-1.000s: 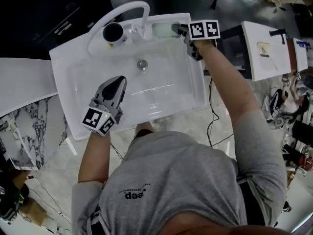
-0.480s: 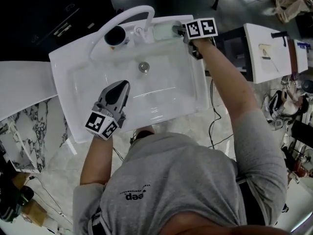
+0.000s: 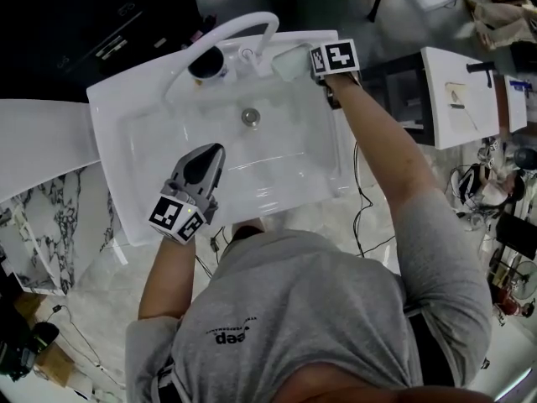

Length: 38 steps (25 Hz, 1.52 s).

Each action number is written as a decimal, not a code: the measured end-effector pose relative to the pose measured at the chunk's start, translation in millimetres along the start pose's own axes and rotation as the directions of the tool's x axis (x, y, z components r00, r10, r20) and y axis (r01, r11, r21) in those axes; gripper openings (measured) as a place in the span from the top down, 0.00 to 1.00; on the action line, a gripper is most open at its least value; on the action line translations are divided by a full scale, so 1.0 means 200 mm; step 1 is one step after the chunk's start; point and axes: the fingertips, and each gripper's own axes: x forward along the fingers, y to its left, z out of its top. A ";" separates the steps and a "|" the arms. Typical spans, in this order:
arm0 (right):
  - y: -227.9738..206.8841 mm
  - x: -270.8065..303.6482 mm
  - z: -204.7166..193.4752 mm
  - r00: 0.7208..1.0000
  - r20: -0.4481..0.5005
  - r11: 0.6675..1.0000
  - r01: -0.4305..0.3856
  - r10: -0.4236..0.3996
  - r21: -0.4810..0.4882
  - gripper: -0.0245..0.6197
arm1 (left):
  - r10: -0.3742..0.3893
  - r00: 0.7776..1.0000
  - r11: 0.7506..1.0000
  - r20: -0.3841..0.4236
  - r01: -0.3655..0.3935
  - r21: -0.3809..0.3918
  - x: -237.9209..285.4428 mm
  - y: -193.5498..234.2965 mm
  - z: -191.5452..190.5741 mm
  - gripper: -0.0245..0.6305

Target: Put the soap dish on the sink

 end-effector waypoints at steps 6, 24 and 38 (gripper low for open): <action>-0.01 0.00 -0.01 1.000 0.004 0.998 0.007 -0.007 0.070 0.85 | -0.009 1.000 1.000 -0.001 0.009 -0.001 -0.01 -0.02 -0.01 0.93; 0.04 -0.59 0.10 0.955 0.291 0.992 -0.094 0.065 0.087 0.74 | -0.154 0.988 0.984 -0.024 0.155 0.085 0.09 -0.23 0.11 0.93; -0.21 -1.76 -0.93 0.836 0.547 0.973 -0.079 -0.053 0.216 0.85 | -0.557 0.795 0.793 -0.241 0.595 0.132 0.50 -1.22 -0.03 0.93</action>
